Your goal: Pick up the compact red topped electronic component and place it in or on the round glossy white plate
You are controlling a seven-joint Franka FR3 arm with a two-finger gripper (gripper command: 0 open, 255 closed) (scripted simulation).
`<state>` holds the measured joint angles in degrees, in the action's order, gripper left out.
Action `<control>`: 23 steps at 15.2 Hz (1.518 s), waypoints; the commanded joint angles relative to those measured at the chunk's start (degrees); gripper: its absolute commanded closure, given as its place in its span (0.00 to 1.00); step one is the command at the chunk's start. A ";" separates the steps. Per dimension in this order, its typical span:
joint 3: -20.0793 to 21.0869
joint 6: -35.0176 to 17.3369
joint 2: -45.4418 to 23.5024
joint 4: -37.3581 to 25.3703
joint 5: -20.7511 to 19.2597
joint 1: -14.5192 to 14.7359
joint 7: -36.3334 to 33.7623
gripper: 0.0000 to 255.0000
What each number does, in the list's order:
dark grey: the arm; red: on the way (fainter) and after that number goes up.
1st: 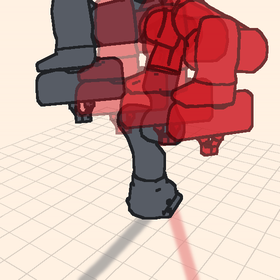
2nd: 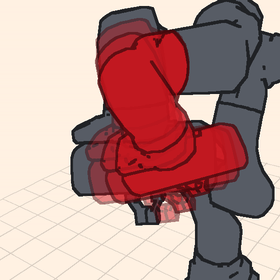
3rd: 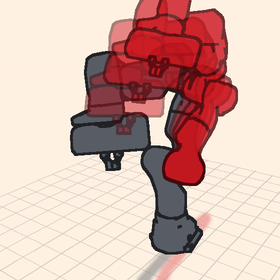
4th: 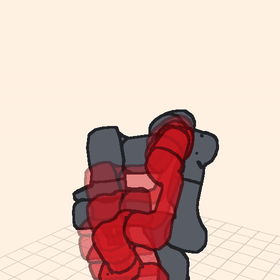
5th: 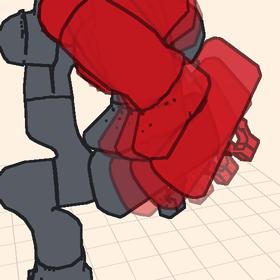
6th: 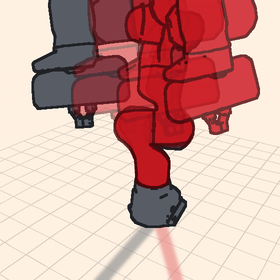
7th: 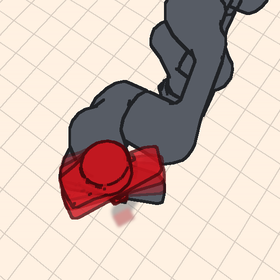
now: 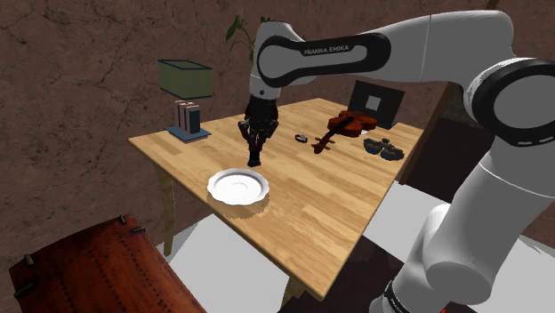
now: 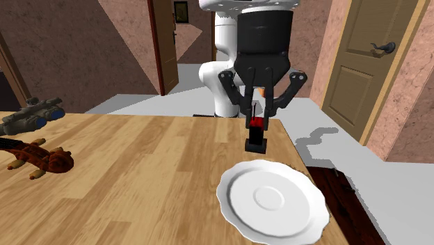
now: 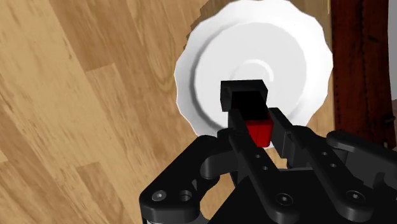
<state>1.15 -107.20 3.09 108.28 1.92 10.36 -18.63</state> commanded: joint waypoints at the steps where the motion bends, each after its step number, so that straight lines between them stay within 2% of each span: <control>1: 1.24 0.77 -2.67 -3.53 -0.13 1.10 -2.45 1.00; 2: 1.65 1.08 -3.85 -5.05 -0.22 1.53 -3.31 1.00; 18: 1.68 -11.16 -5.98 5.06 -0.19 1.59 -3.05 1.00; 23: 1.68 -11.16 -5.98 5.06 -0.19 1.59 -3.05 1.00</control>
<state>2.83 -118.32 -2.88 113.33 1.73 11.95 -21.69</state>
